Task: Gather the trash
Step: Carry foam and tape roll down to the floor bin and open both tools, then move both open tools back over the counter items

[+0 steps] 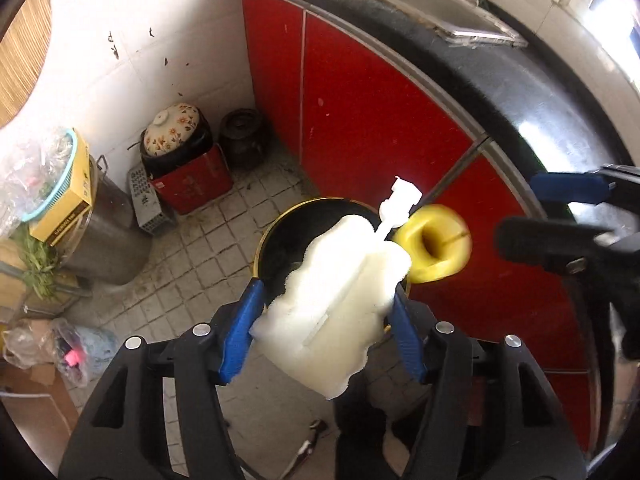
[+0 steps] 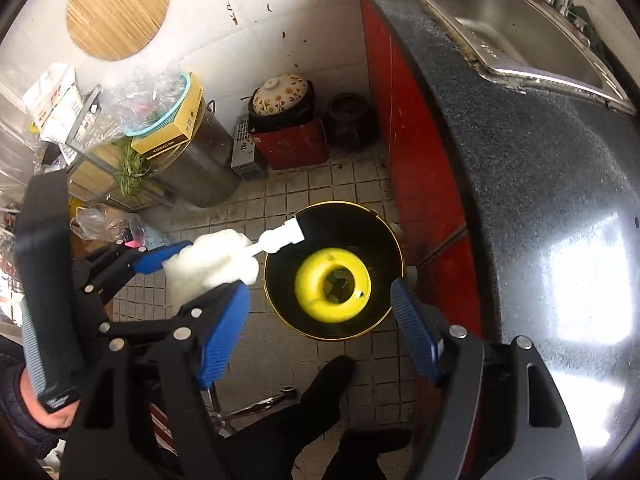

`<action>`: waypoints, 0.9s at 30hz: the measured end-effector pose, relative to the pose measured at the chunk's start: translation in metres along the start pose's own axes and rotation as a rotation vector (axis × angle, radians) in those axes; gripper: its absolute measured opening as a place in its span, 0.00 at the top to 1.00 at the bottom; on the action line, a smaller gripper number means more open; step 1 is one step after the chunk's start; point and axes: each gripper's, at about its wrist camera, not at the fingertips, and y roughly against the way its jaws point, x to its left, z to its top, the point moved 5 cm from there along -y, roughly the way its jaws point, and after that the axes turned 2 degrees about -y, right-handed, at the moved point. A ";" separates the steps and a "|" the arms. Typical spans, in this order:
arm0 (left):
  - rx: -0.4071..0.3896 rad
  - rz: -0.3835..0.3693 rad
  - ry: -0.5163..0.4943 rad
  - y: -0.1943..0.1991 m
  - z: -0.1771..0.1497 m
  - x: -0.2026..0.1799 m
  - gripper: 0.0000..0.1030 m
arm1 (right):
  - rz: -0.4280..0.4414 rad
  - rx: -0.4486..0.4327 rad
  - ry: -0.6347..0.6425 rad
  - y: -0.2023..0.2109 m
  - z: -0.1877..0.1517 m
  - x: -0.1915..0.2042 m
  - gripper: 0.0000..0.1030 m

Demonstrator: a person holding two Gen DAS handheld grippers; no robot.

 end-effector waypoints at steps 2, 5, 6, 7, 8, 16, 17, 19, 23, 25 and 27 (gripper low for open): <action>0.000 0.000 0.004 -0.002 -0.001 0.003 0.40 | 0.013 -0.008 -0.011 0.004 -0.002 -0.004 0.31; 0.012 -0.007 0.005 -0.005 -0.003 0.001 0.21 | 0.007 -0.002 -0.023 0.010 -0.008 -0.010 0.31; 0.016 0.009 0.003 -0.007 -0.004 -0.001 0.12 | 0.017 -0.010 -0.033 0.017 -0.011 -0.012 0.31; 0.019 0.021 -0.002 -0.009 -0.004 -0.002 0.11 | 0.023 -0.018 -0.041 0.024 -0.014 -0.014 0.31; 0.028 0.026 -0.011 -0.014 -0.003 -0.005 0.11 | 0.033 -0.028 -0.052 0.034 -0.018 -0.016 0.30; 0.108 -0.061 -0.006 -0.040 0.015 -0.028 0.08 | 0.037 -0.069 -0.086 0.101 -0.053 -0.038 0.26; 0.112 -0.062 0.002 -0.041 0.016 -0.028 0.08 | 0.035 -0.078 -0.096 0.109 -0.055 -0.044 0.26; 0.123 -0.076 0.011 -0.044 0.019 -0.031 0.08 | 0.022 -0.090 -0.120 0.121 -0.058 -0.053 0.26; 0.115 -0.087 -0.008 -0.044 0.020 -0.044 0.08 | 0.015 -0.121 -0.184 0.137 -0.058 -0.068 0.26; 0.126 -0.093 -0.011 -0.045 0.018 -0.049 0.08 | 0.005 -0.146 -0.200 0.147 -0.058 -0.071 0.26; 0.115 -0.128 -0.007 -0.042 0.018 -0.054 0.08 | -0.003 -0.181 -0.219 0.162 -0.060 -0.075 0.26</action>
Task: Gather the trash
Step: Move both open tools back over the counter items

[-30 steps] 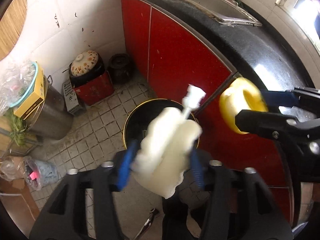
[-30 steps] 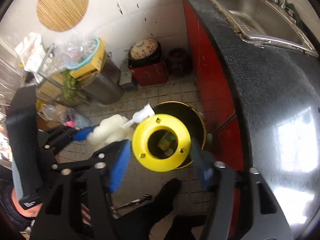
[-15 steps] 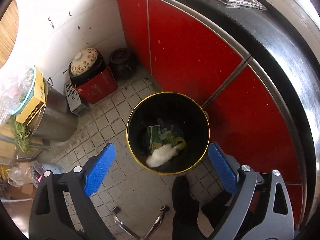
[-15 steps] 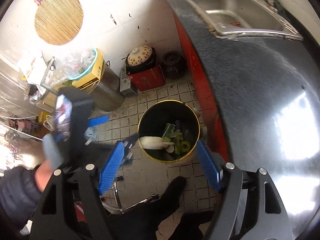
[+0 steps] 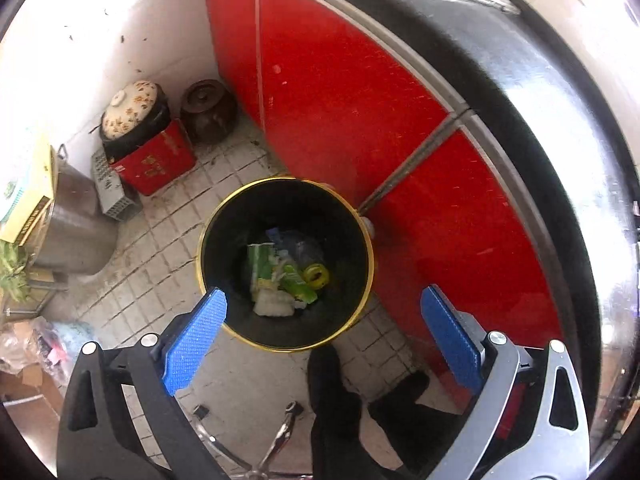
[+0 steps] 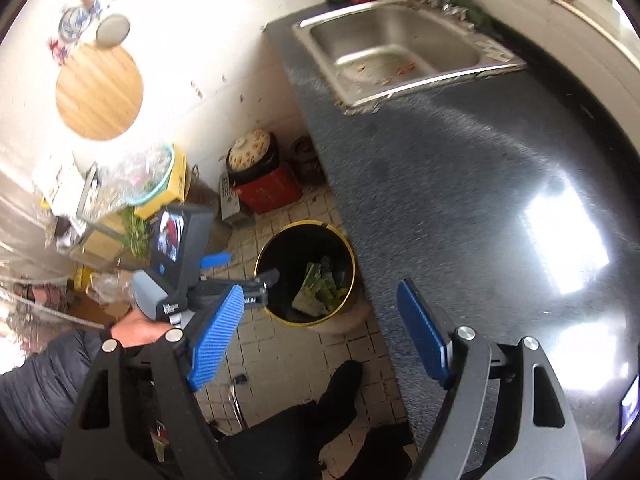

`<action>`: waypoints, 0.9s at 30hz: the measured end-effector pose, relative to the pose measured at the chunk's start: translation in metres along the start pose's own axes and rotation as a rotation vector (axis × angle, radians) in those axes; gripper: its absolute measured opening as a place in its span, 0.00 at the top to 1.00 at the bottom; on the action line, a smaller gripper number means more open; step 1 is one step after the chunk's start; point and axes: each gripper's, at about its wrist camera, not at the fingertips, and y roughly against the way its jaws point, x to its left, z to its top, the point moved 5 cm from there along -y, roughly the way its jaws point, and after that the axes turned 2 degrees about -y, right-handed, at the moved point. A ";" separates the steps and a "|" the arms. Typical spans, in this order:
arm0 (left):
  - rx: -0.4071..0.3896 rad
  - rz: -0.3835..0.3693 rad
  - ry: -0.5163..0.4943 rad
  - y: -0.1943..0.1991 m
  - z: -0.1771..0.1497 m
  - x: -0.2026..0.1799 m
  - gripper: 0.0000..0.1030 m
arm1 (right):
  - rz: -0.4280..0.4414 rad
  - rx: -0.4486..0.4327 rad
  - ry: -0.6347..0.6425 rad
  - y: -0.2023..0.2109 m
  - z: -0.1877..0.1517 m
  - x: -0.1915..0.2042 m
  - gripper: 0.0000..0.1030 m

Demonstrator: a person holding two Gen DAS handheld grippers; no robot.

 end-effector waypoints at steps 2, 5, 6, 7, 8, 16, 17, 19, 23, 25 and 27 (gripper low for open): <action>-0.005 -0.033 0.014 0.001 -0.001 -0.001 0.08 | -0.007 -0.037 -0.018 0.016 -0.001 -0.006 0.25; 0.025 -0.066 0.050 -0.004 -0.003 -0.003 0.08 | -0.033 -0.090 -0.055 0.044 -0.009 -0.026 0.23; 0.030 -0.073 0.061 -0.004 -0.003 -0.004 0.08 | -0.040 -0.106 -0.072 0.051 -0.012 -0.033 0.23; 0.030 -0.084 0.066 -0.002 -0.003 -0.006 0.08 | -0.052 -0.127 -0.094 0.061 -0.018 -0.044 0.23; 0.029 -0.096 0.068 -0.001 -0.002 -0.009 0.08 | -0.062 -0.141 -0.110 0.069 -0.023 -0.051 0.23; -0.131 -0.043 -0.075 0.070 0.012 -0.067 0.08 | -0.182 -0.266 -0.309 0.149 -0.091 -0.145 0.22; -0.155 -0.050 -0.113 0.079 0.014 -0.085 0.08 | -0.198 -0.277 -0.335 0.158 -0.101 -0.157 0.22; -0.188 -0.077 -0.204 0.095 0.018 -0.130 0.08 | -0.269 -0.303 -0.413 0.181 -0.131 -0.192 0.22; -0.193 -0.225 -0.436 0.114 0.011 -0.269 0.08 | -0.377 -0.341 -0.550 0.217 -0.190 -0.249 0.21; -0.192 -0.272 -0.537 0.118 -0.001 -0.328 0.08 | -0.416 -0.356 -0.606 0.233 -0.218 -0.273 0.22; -0.196 -0.312 -0.651 0.120 -0.021 -0.392 0.08 | -0.442 -0.380 -0.659 0.251 -0.245 -0.295 0.22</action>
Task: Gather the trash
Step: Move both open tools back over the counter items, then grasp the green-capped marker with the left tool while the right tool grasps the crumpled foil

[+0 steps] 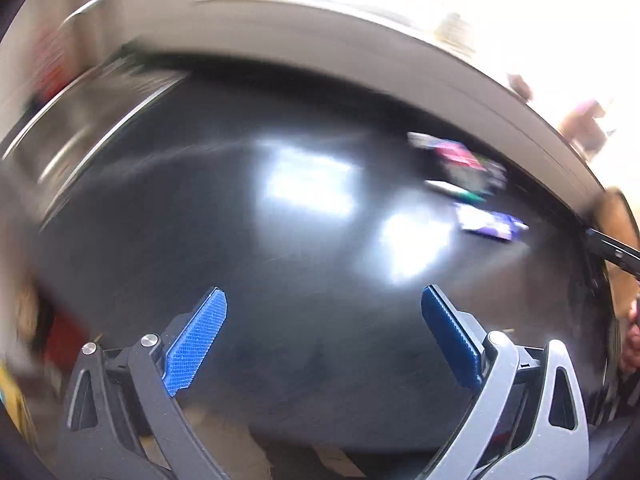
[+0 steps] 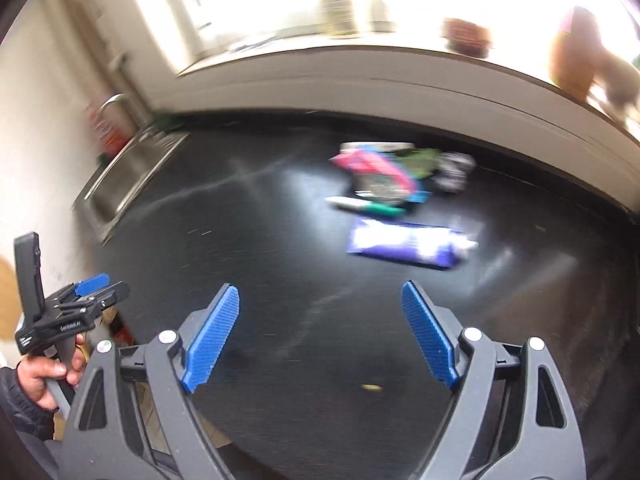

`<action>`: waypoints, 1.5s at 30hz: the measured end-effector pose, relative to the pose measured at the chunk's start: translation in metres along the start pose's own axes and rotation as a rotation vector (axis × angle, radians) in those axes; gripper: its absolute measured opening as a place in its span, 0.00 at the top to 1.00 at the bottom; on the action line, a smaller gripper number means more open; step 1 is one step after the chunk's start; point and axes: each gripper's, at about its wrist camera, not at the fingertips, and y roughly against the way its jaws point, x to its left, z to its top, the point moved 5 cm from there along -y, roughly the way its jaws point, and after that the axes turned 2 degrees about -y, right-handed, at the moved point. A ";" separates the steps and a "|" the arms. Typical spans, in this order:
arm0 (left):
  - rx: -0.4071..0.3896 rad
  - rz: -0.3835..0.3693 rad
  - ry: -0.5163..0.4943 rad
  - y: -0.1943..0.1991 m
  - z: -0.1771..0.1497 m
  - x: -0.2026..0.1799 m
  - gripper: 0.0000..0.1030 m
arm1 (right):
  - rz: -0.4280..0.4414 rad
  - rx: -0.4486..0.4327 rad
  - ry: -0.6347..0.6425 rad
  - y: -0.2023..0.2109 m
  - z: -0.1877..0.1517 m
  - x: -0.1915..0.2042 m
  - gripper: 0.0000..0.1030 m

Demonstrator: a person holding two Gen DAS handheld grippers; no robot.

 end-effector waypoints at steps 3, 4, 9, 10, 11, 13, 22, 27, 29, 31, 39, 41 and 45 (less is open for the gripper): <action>-0.005 -0.046 -0.172 -0.021 0.025 -0.075 0.08 | -0.009 -0.008 -0.038 0.007 -0.001 -0.037 0.22; -0.009 -0.049 -0.232 -0.027 0.030 -0.098 0.08 | -0.011 -0.011 -0.042 0.008 0.002 -0.046 0.22; -0.023 -0.028 -0.383 -0.051 0.054 -0.146 0.08 | -0.010 -0.013 -0.073 0.005 0.009 -0.093 0.22; -0.026 -0.025 -0.400 -0.057 0.059 -0.152 0.08 | -0.007 -0.008 -0.076 0.003 0.011 -0.100 0.22; -0.029 -0.026 -0.410 -0.059 0.062 -0.154 0.08 | -0.001 -0.006 -0.074 0.003 0.013 -0.102 0.22; -0.031 -0.018 -0.437 -0.069 0.069 -0.162 0.08 | 0.001 0.007 -0.057 -0.004 0.016 -0.112 0.22; 0.033 -0.020 -0.637 -0.163 0.093 -0.161 0.08 | -0.015 0.102 -0.068 -0.071 0.046 -0.153 0.22; 0.065 -0.045 -0.769 -0.207 0.100 -0.165 0.08 | -0.039 0.152 -0.072 -0.119 0.067 -0.163 0.22; 0.067 -0.075 -0.787 -0.216 0.104 -0.168 0.08 | -0.066 0.167 -0.059 -0.144 0.078 -0.164 0.22; 0.065 -0.109 -0.794 -0.224 0.107 -0.170 0.09 | -0.083 0.179 -0.054 -0.165 0.088 -0.166 0.22; 0.073 -0.187 -0.757 -0.238 0.109 -0.171 0.27 | -0.152 0.203 -0.047 -0.224 0.116 -0.167 0.32; 0.075 -0.203 -0.743 -0.235 0.106 -0.171 0.35 | -0.172 0.194 -0.031 -0.226 0.118 -0.166 0.38; 0.099 -0.200 -0.712 -0.225 0.100 -0.170 0.70 | -0.197 0.187 -0.011 -0.223 0.119 -0.161 0.68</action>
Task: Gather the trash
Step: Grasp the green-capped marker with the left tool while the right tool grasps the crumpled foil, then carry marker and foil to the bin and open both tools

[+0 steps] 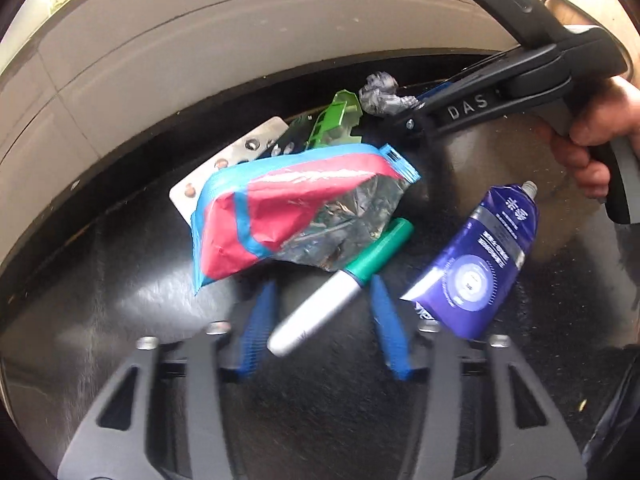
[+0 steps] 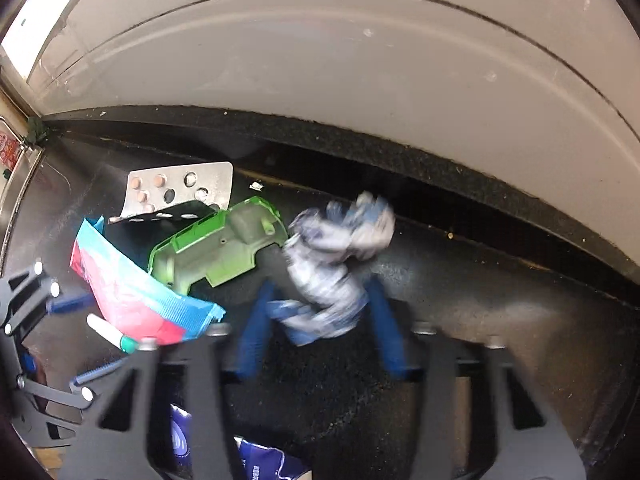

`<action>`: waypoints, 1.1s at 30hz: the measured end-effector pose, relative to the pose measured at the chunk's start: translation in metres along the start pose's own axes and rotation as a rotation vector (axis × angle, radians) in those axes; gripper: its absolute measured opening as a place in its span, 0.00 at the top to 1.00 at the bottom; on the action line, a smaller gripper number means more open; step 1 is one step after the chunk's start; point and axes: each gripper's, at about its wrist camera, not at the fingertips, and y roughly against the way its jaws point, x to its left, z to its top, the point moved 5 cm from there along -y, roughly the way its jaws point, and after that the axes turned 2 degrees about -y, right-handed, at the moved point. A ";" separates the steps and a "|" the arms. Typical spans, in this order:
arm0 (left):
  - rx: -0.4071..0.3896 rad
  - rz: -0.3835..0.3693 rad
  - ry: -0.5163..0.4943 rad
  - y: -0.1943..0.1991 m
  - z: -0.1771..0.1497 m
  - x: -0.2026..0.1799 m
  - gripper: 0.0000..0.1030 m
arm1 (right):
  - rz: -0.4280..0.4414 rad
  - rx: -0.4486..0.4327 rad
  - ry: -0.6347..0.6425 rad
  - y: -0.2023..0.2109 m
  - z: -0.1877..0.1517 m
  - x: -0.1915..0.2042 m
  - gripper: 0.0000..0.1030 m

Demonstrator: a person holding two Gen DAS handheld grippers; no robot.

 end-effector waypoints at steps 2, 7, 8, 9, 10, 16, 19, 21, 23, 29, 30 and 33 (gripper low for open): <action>0.019 0.005 0.012 0.004 -0.004 -0.007 0.84 | 0.003 0.006 -0.003 0.004 -0.003 0.001 0.73; 0.043 0.038 0.093 0.025 -0.019 -0.022 0.88 | 0.015 -0.030 0.003 0.037 -0.015 0.001 0.74; 0.041 0.050 0.109 0.031 -0.020 -0.024 0.88 | 0.016 -0.042 0.004 0.048 -0.019 0.001 0.74; 0.038 0.059 0.125 0.038 -0.023 -0.027 0.88 | 0.019 -0.056 0.006 0.061 -0.024 0.000 0.74; 0.035 0.061 0.154 0.048 -0.026 -0.032 0.88 | 0.020 -0.067 0.009 0.070 -0.028 0.000 0.74; 0.008 0.114 0.287 0.097 -0.036 -0.055 0.88 | 0.054 -0.133 0.031 0.136 -0.078 0.001 0.74; 0.004 0.140 0.377 0.121 -0.050 -0.070 0.88 | 0.069 -0.139 0.055 0.157 -0.103 0.012 0.74; 0.008 0.158 0.419 0.136 -0.060 -0.073 0.88 | 0.073 -0.136 0.077 0.169 -0.126 0.018 0.74; 0.021 0.179 0.437 0.145 -0.070 -0.076 0.88 | 0.080 -0.130 0.079 0.170 -0.145 0.024 0.74; 0.019 0.220 0.477 0.166 -0.092 -0.056 0.88 | 0.111 -0.122 0.075 0.183 -0.169 0.059 0.74; 0.021 0.233 0.484 0.171 -0.097 -0.051 0.88 | 0.124 -0.118 0.078 0.186 -0.169 0.069 0.74; 0.008 0.265 0.523 0.195 -0.117 -0.033 0.88 | 0.180 -0.123 0.120 0.196 -0.164 0.110 0.74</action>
